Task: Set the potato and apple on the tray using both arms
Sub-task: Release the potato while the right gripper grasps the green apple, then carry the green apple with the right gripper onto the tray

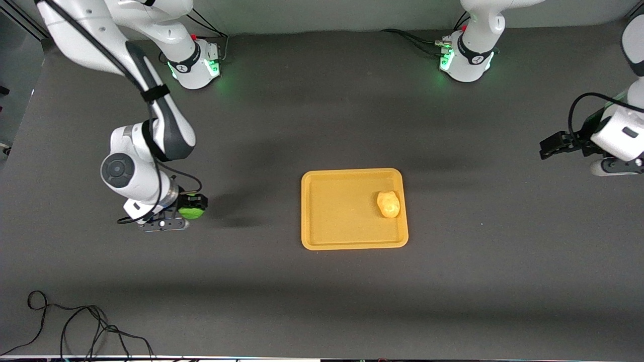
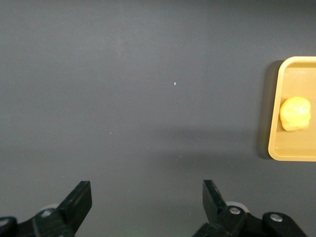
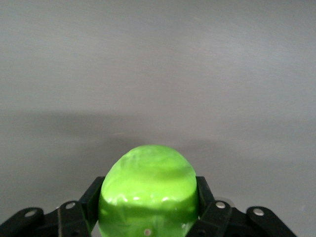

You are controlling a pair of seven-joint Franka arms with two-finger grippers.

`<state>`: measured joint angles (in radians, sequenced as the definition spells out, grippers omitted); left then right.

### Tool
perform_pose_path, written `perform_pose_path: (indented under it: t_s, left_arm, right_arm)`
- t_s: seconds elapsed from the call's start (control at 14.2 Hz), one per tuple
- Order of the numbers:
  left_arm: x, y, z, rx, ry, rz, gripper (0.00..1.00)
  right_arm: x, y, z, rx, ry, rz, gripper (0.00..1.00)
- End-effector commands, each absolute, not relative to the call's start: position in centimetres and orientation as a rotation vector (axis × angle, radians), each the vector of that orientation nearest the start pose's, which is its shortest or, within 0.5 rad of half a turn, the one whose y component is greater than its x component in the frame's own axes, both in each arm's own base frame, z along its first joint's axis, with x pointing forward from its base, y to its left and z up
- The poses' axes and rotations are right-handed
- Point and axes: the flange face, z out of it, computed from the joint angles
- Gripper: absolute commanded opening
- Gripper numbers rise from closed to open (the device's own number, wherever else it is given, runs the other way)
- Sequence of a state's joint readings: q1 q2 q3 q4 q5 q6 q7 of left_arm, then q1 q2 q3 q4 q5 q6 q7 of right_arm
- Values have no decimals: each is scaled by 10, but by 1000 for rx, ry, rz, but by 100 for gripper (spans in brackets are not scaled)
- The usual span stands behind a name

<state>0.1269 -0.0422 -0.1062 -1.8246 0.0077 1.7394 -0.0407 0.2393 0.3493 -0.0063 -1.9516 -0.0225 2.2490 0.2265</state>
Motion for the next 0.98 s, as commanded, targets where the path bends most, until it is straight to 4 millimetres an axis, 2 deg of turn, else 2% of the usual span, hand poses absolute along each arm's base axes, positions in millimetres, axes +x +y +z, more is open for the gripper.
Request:
perform_pose_path:
  t_s: [0.0,0.07,0.21,0.35,0.42,0.49,0.63,0.77,0.91]
  left_arm:
    - [544,6,555,-3136,-71,37,100]
    - [544,7,556,-3128,-66,41,100]
    - [543,6,557,-3126,-73,41,100]
    - [544,6,566,-3126,-87,22,100]
    - [542,6,572,-3126,-88,34,100]
    - [543,7,575,-3126,-88,39,100]
    - [544,2,576,-3129,-69,31,100]
    - [546,-5,577,-3130,-52,26,100]
    - [544,6,580,-3127,-57,21,100]
  right_arm:
    - [601,223,320,-3169,72,34,35]
    - [606,258,321,-3149,144,6,35]
    - [610,336,311,-3107,282,-32,34]
    - [607,416,292,-3074,334,-76,32]
    - [606,445,283,-3058,350,-94,31]
    - [609,460,264,-3050,381,-98,31]
    - [606,499,245,-3022,322,-128,31]
    - [601,518,231,-3011,315,-130,31]
    - [585,537,218,-2995,293,-129,31]
